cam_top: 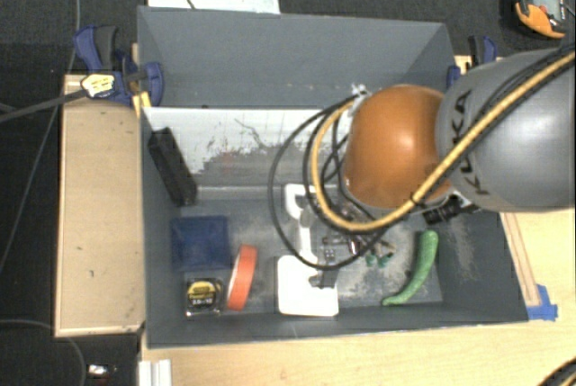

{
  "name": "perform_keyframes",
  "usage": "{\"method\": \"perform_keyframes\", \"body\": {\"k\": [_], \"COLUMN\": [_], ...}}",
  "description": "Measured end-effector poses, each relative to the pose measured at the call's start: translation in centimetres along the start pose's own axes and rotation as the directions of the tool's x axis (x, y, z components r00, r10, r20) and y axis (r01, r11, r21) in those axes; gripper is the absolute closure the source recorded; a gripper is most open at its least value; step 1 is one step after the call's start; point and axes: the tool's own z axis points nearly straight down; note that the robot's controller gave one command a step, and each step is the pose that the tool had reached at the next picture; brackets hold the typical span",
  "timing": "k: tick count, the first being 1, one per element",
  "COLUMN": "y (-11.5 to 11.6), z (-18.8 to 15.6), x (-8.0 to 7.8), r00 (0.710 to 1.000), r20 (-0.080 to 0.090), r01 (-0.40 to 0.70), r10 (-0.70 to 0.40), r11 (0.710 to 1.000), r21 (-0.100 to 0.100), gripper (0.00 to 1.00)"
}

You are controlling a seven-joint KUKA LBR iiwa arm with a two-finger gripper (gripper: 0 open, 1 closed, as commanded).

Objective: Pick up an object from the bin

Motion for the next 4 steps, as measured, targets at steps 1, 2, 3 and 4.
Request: {"method": "perform_keyframes", "body": {"k": [1, 2, 3, 4], "y": [0.0, 0.6, 0.6, 0.6], "z": [-0.3, 9.3, 3.8, 9.5], "x": [-0.2, 0.6, -0.6, 0.5], "r00": [1.0, 0.909, 0.892, 0.899], "r20": [0.007, 0.008, 0.012, 0.007], "r01": [-0.006, 0.416, 0.451, 0.438], "r10": [0.006, -0.416, -0.451, -0.438], "r11": [1.0, 0.909, 0.892, 0.899], "r21": [-0.001, 0.002, 0.003, 0.0], "gripper": [0.0, 0.0, 0.0, 0.0]}}
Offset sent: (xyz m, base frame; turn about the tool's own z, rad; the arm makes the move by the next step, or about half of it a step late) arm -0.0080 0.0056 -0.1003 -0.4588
